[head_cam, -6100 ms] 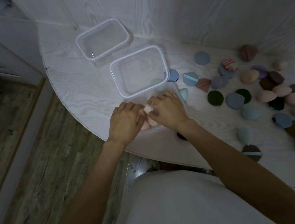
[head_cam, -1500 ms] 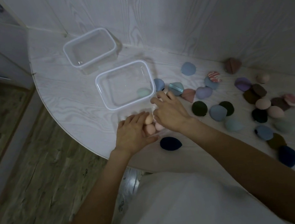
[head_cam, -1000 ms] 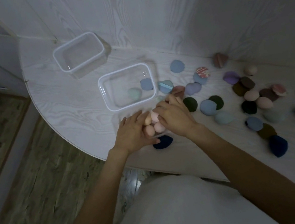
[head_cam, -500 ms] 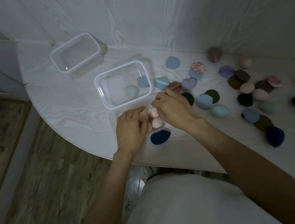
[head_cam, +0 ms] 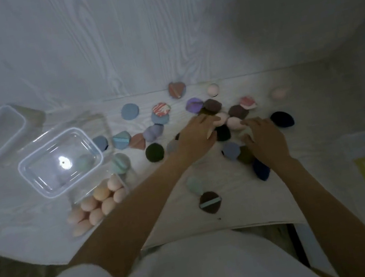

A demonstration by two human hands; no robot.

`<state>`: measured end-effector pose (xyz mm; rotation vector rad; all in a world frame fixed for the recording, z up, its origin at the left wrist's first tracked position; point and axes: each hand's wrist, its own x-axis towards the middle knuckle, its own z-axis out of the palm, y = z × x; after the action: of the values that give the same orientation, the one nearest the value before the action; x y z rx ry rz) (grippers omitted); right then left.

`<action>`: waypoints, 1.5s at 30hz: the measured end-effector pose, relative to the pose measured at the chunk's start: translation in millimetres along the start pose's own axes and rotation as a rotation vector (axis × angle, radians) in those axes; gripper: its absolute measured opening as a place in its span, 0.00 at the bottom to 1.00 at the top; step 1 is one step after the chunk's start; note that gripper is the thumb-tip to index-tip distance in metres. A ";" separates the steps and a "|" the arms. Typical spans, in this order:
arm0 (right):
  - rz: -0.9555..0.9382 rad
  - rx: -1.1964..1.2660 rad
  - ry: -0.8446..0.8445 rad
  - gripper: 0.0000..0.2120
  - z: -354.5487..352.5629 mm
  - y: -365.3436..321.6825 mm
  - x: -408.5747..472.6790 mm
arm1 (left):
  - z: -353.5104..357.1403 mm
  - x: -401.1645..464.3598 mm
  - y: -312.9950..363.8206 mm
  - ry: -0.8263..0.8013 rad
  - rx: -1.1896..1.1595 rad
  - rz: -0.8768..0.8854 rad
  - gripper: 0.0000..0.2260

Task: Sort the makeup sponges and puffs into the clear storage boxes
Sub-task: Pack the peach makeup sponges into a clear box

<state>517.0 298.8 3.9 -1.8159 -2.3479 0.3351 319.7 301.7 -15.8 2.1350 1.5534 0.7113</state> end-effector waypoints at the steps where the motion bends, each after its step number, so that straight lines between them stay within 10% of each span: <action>1: 0.026 0.019 -0.028 0.17 2.1 7.7 6.8 | 10.6 17.5 2.5 -0.050 -0.002 -0.059 0.15; 10: 0.082 -0.017 -0.143 0.15 35.4 21.7 52.3 | 64.5 71.2 -7.8 -0.198 0.208 -0.317 0.16; 16: 0.064 0.264 0.041 0.15 9.8 15.8 43.8 | 30.0 44.4 8.9 0.140 -0.115 -0.375 0.15; 30: -0.101 0.891 -0.339 0.19 32.6 -176.3 -17.7 | -125.4 -209.2 -50.0 0.758 -0.395 -0.903 0.15; 36: -0.628 0.434 -0.106 0.15 64.7 -266.1 2.3 | -142.3 -248.3 -80.1 0.950 -0.534 -0.962 0.14; 45: -0.875 -0.034 -0.027 0.11 108.1 -286.2 4.1 | -134.6 -251.4 -99.1 0.865 -0.725 -0.937 0.12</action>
<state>221.3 225.2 -23.3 -0.6421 -2.8703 0.1881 99.8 95.0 -9.8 0.4336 1.9607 1.5689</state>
